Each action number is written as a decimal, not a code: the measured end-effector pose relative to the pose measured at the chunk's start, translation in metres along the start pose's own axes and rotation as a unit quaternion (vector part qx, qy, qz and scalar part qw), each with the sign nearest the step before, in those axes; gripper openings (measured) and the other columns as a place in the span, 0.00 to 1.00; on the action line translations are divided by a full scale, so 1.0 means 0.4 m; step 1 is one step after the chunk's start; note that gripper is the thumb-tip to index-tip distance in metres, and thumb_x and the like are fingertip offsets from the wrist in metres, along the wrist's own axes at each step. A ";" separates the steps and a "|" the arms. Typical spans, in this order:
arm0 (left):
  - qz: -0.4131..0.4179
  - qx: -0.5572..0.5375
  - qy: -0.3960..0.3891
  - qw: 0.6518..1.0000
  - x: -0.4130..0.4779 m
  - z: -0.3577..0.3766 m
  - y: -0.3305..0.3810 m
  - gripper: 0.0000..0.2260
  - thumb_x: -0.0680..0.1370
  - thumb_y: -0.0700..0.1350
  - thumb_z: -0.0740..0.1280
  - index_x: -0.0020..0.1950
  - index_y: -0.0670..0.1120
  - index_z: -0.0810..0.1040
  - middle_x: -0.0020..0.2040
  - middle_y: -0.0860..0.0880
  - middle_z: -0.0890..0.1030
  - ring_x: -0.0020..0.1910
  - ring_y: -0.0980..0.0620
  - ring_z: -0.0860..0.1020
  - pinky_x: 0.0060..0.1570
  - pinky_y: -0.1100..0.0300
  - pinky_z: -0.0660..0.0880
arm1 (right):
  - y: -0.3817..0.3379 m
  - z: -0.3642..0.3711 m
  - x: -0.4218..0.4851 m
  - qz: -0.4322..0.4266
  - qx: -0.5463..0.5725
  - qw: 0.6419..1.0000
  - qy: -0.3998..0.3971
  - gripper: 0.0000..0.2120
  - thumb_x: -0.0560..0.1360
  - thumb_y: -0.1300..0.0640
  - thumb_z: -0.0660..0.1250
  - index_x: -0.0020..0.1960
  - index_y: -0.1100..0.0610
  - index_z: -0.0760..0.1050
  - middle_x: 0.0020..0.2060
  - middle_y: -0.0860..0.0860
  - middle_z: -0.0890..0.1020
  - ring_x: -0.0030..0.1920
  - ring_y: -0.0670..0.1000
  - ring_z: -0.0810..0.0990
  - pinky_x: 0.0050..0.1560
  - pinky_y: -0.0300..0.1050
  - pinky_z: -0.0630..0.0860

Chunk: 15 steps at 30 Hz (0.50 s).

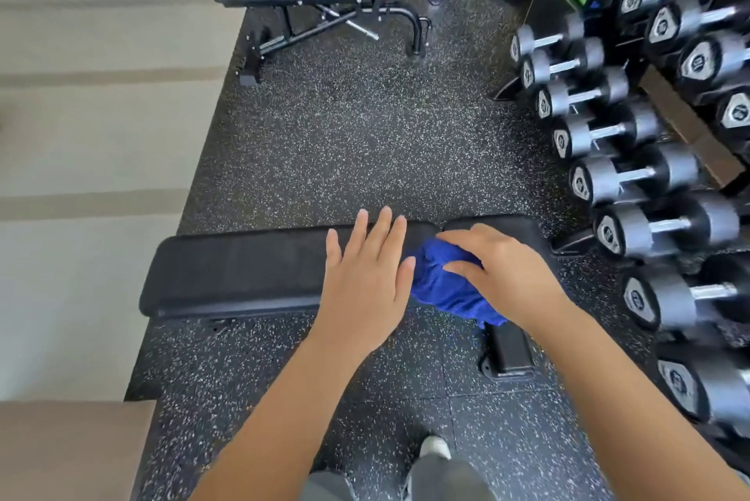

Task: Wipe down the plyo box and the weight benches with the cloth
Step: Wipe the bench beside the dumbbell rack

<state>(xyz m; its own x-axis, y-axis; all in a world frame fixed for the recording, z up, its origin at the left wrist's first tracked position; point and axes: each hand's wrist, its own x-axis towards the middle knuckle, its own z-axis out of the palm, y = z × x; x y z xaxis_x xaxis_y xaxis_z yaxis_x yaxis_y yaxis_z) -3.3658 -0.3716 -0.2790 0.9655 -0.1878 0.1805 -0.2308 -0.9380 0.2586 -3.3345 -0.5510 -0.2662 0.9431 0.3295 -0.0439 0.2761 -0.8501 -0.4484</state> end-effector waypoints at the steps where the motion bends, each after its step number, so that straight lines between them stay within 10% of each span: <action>1: -0.014 0.004 0.001 1.000 -0.010 -0.007 0.009 0.24 0.79 0.52 0.48 0.70 0.42 0.68 0.69 0.44 0.70 0.69 0.41 0.66 0.63 0.36 0.61 | -0.003 -0.005 -0.011 -0.004 -0.009 1.000 -0.006 0.18 0.78 0.52 0.62 0.68 0.46 0.69 0.55 0.49 0.75 0.56 0.52 0.75 0.51 0.48 0.72; 15: -0.174 0.048 0.002 0.984 -0.225 -0.079 -0.165 0.23 0.78 0.51 0.49 0.63 0.41 0.75 0.64 0.44 0.75 0.64 0.40 0.72 0.57 0.36 0.68 | -0.236 0.091 0.004 -0.134 -0.047 0.985 -0.103 0.18 0.78 0.46 0.59 0.68 0.44 0.68 0.54 0.46 0.74 0.53 0.49 0.75 0.48 0.43 0.72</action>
<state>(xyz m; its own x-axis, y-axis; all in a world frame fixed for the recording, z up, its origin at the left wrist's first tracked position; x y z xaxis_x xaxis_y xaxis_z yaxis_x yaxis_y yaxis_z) -3.4413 -0.2834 -0.2824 0.9834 0.1506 0.1008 0.1265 -0.9687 0.2137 -3.3657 -0.4551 -0.2566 0.7794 0.6148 -0.1208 0.5341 -0.7527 -0.3851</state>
